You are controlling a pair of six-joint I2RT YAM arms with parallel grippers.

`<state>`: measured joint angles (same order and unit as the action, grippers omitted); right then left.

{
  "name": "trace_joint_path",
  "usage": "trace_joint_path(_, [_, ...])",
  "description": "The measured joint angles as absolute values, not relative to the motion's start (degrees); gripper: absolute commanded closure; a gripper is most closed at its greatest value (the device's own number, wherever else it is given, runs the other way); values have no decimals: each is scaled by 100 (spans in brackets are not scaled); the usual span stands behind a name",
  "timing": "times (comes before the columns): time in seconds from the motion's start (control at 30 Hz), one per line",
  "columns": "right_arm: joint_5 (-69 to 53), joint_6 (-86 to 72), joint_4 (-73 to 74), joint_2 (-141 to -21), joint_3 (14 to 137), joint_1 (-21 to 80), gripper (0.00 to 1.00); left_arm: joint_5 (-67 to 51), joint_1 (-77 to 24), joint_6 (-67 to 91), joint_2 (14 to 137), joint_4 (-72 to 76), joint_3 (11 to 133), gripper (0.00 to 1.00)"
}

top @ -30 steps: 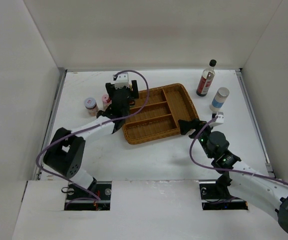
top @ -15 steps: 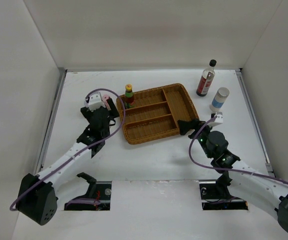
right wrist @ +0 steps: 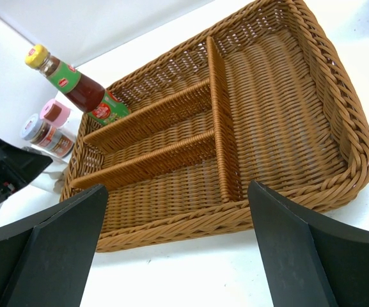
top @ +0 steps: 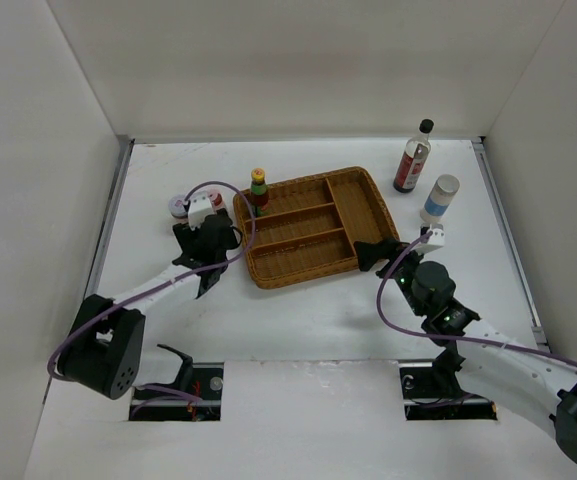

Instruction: Organize the condiment bottles

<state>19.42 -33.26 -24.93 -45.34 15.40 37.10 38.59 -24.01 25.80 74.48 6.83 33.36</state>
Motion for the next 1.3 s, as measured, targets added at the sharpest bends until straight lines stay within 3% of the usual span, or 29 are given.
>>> trace_joint_path(0.2, [1942,-3326,-2493,-4536,1540,3710,2,3981,-2287,2591,7472,884,3339,58])
trace_joint_path(0.3, [1942,-3326,-2493,-4536,1540,3710,2,4069,-2290,2585,7341,867,3330,65])
trace_joint_path(0.63, [1940,-3326,-2493,-4554,1546,3710,2,4495,-3555,2423,5850,565,3570,65])
trace_joint_path(0.83, [1940,-3326,-2495,-4595,1573,3710,2,4399,-4187,2421,6615,666,4112,65])
trace_joint_path(1.2, [1938,-3326,-2495,-4622,1586,3710,1,3983,-4097,2381,7835,1345,4250,64])
trace_joint_path(1.3, [1938,-3326,-2497,-4659,1605,3710,1,3883,-4053,2379,8012,1516,4248,59])
